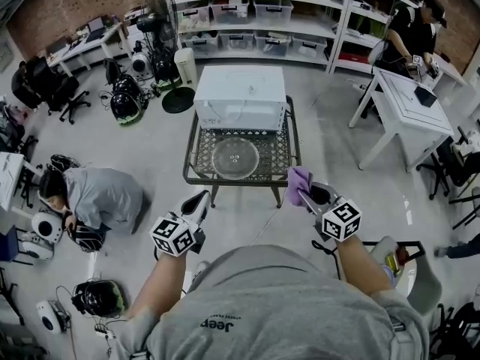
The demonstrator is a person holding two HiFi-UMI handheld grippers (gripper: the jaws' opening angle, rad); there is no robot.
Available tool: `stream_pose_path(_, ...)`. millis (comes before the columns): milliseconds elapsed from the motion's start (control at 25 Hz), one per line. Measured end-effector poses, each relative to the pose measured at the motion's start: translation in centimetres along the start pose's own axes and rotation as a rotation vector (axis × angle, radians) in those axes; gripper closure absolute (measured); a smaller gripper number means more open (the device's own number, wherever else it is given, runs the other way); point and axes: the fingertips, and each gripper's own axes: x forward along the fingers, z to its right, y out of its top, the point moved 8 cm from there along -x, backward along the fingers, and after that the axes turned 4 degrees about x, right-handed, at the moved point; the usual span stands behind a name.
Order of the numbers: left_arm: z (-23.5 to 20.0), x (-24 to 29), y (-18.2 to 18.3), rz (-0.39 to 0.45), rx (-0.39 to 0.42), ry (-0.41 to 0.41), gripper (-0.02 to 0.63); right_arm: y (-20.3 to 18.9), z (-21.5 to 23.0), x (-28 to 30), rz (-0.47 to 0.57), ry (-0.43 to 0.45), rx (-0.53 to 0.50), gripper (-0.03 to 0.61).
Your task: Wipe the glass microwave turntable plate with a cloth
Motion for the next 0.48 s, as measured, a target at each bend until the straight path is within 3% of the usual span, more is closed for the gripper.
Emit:
stream_pose_path(240, 1.6, 2.2, -0.5, -0.016, -0.001, 0.019, 0.615, -0.2, 2.9, -0.6, 0.002, 0.028, 0.003, 0.486)
stream_pose_path(480, -1.2, 4.4, -0.4, -0.028, -0.009, 0.004, 0.615, -0.2, 4.2, 2.4, 0.0, 0.038, 0.029, 0.486)
